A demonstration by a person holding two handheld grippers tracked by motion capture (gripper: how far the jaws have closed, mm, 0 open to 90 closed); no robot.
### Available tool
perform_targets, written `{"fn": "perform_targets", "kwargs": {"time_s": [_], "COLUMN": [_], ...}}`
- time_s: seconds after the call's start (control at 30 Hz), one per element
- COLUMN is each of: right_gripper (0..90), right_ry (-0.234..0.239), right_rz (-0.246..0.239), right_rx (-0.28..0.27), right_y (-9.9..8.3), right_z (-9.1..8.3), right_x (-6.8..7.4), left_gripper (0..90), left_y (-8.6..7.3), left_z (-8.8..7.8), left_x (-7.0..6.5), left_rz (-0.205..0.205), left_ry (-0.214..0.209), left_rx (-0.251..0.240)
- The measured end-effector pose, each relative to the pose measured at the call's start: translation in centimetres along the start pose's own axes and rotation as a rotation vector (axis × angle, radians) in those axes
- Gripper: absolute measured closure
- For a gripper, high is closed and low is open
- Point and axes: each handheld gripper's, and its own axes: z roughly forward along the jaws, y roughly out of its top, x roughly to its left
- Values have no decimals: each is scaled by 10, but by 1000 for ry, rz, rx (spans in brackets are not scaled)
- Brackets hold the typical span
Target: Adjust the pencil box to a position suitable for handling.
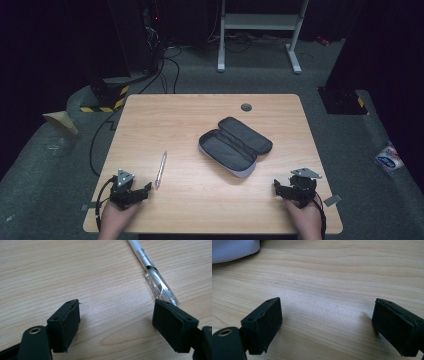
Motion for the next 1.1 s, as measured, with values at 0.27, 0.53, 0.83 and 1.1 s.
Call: {"fn": "perform_targets", "kwargs": {"time_s": [0.27,0.53,0.83,1.1], "right_gripper": [133,136,144,155], "right_ry": [-12,-22,-33,-33], "right_rz": [10,21,29,24], "right_rx": [-11,-12,-13,-17], "right_y": [0,3,2,1], "right_z": [0,3,1,0], "right_x": [-2,-2,-1,-1], "left_gripper": [225,229,262,263], "left_y": [1,2,1,0], "left_z": [1,2,0,0], "left_x": [0,0,1,0], "left_rz": [-3,-4,-11,-21], "left_ry": [-3,-3,13,12], "left_rx": [3,4,-3,-6]}}
